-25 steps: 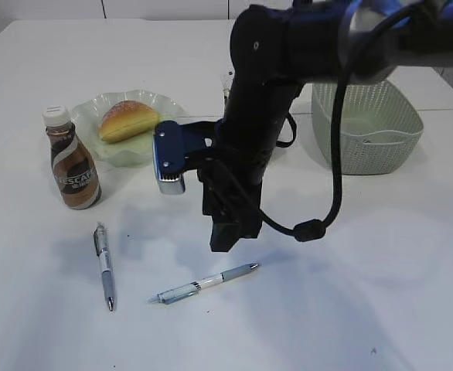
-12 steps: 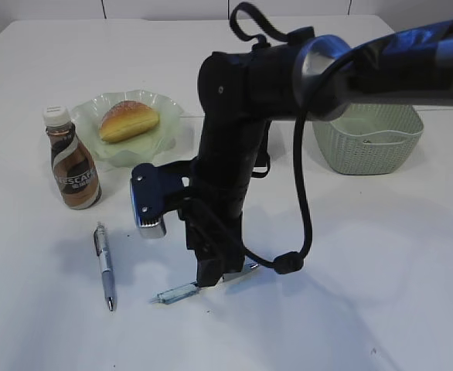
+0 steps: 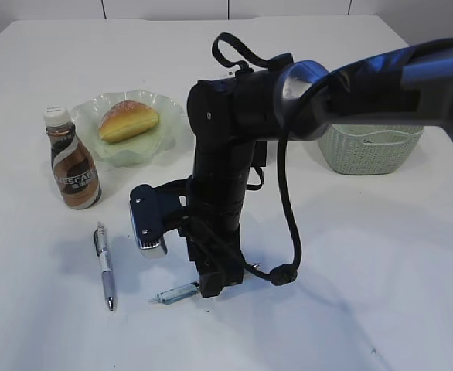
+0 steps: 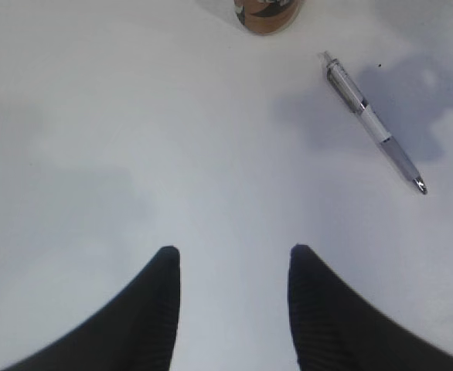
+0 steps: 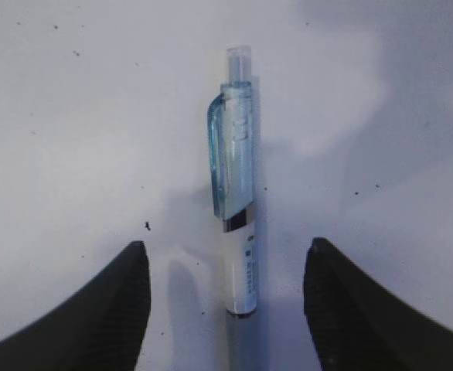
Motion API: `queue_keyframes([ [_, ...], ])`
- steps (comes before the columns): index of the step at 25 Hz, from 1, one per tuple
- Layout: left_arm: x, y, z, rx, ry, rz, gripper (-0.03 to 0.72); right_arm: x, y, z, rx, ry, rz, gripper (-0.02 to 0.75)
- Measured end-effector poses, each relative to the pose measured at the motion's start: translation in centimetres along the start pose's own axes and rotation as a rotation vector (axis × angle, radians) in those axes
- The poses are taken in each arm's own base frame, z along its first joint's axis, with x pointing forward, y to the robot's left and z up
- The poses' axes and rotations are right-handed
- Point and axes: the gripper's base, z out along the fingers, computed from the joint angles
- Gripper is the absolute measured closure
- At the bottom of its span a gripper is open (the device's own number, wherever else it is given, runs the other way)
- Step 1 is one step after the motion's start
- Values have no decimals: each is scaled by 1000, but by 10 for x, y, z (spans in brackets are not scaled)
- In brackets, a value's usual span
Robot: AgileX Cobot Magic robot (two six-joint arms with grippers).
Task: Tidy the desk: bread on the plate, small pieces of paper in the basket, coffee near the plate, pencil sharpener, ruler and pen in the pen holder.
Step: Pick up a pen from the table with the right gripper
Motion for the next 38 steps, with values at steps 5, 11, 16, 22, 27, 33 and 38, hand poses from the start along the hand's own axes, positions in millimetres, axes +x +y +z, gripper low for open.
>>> queue_keyframes([
  [5, 0, 0, 0, -1, 0, 1, 369, 2, -2, 5, 11, 12, -6, 246],
  [11, 0, 0, 0, -1, 0, 1, 375, 4, -4, 15, -1, 28, -9, 246],
  [16, 0, 0, 0, -1, 0, 1, 378, 5, -4, 19, -9, 33, -8, 246],
  [22, 0, 0, 0, -1, 0, 1, 383, 5, -5, 19, -1, 30, -8, 246],
  [27, 0, 0, 0, -1, 0, 1, 384, 5, -5, 19, 3, 29, -8, 246],
  [33, 0, 0, 0, -1, 0, 1, 386, 5, -5, 19, 4, 31, -9, 246],
  [38, 0, 0, 0, -1, 0, 1, 386, 5, -5, 19, -2, 33, 23, 246],
])
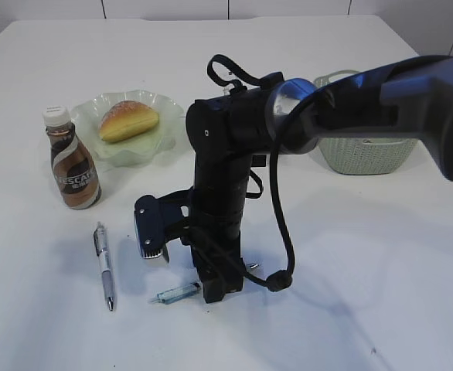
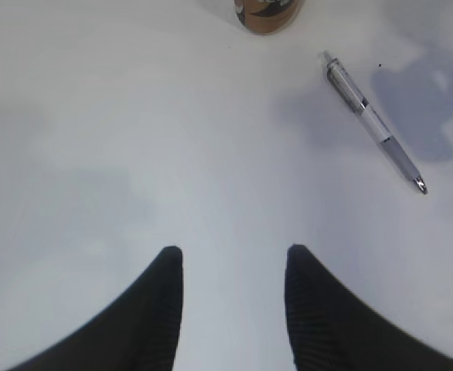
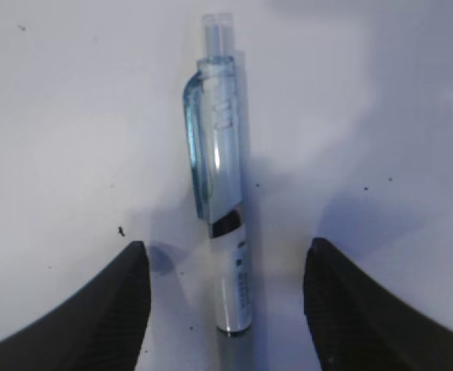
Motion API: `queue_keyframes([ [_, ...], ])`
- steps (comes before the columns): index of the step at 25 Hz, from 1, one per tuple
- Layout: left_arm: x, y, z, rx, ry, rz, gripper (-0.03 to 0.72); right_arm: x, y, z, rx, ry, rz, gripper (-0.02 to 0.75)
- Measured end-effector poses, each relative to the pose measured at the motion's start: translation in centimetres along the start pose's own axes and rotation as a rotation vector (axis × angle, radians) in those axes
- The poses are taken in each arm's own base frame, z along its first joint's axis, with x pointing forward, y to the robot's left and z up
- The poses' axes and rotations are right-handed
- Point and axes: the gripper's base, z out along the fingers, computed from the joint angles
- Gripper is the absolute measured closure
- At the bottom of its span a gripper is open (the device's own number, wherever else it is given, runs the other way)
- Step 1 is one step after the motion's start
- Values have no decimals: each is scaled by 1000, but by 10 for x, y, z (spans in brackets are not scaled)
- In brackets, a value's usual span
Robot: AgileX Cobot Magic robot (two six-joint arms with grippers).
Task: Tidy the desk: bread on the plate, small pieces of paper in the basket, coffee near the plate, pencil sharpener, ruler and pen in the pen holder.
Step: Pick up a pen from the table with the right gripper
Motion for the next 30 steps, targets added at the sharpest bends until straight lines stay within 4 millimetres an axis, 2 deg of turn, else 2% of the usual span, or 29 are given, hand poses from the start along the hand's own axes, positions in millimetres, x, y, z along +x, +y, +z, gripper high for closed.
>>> queue_keyframes([
  [30, 0, 0, 0, -1, 0, 1, 388, 1, 1, 3, -21, 12, 7, 246],
])
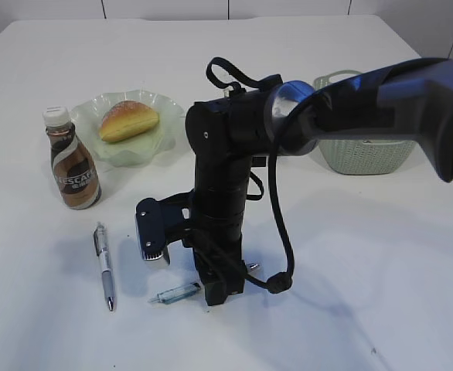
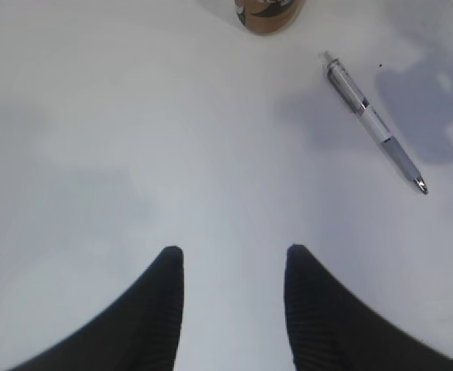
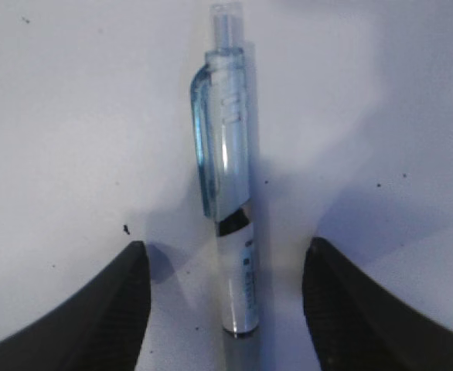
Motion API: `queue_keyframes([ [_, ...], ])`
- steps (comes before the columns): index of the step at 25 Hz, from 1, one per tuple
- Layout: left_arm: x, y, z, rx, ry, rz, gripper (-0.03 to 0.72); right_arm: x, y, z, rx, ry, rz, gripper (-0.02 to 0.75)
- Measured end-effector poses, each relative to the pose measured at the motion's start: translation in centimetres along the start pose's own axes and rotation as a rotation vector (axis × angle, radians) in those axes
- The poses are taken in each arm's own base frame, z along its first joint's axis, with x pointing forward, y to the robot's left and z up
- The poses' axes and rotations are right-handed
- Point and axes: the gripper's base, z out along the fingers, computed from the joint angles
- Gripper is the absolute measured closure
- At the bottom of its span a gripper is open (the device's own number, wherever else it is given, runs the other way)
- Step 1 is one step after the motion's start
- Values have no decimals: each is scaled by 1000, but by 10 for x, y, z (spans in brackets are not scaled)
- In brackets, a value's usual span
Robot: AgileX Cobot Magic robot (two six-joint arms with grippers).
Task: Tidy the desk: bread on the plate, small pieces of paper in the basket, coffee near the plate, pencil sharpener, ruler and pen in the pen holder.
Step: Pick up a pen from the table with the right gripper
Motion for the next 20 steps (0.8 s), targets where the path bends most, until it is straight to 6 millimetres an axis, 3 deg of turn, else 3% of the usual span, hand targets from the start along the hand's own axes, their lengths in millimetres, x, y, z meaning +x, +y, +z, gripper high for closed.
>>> queue_keyframes([
  [12, 0, 0, 0, 0, 0, 0, 391, -1, 0, 1, -6, -14, 10, 246],
  [16, 0, 0, 0, 0, 0, 0, 391, -1, 0, 1, -5, -14, 10, 300],
  [18, 0, 0, 0, 0, 0, 0, 391, -1, 0, 1, -4, -16, 11, 412],
  [20, 0, 0, 0, 0, 0, 0, 391, -1, 0, 1, -4, -16, 11, 434],
])
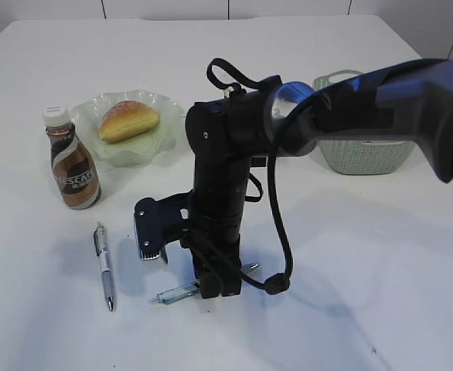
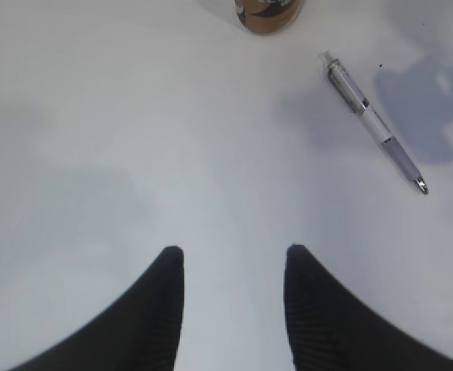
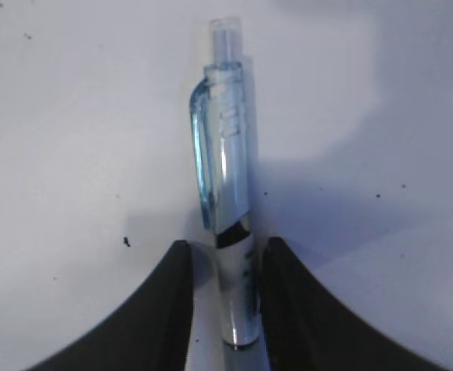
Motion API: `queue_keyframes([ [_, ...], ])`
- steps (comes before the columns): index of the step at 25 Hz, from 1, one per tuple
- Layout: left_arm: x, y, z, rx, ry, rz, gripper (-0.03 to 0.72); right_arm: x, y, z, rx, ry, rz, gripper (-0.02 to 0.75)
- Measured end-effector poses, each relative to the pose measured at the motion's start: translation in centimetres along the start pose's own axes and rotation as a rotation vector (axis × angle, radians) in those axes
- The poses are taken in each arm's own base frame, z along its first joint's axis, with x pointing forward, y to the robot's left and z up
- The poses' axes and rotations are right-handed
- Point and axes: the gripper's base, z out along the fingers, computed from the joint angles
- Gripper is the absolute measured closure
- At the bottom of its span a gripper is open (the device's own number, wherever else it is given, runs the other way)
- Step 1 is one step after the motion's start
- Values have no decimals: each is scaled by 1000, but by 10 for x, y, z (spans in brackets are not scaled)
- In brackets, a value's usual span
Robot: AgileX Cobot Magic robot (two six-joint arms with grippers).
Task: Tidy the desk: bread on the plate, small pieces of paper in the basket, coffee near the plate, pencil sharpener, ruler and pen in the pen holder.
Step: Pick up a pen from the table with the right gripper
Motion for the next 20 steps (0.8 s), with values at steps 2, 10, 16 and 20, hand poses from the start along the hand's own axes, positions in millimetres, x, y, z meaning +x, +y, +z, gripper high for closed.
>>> queue_keyframes([
  [2, 0, 0, 0, 0, 0, 0, 391, 0, 0, 1, 3, 1, -1, 507],
  [10, 0, 0, 0, 0, 0, 0, 399, 0, -1, 1, 14, 1, 73, 624],
  [16, 0, 0, 0, 0, 0, 0, 401, 1, -2, 1, 24, 2, 269, 627],
  [20, 0, 0, 0, 0, 0, 0, 402, 1, -2, 1, 21, 3, 357, 628],
])
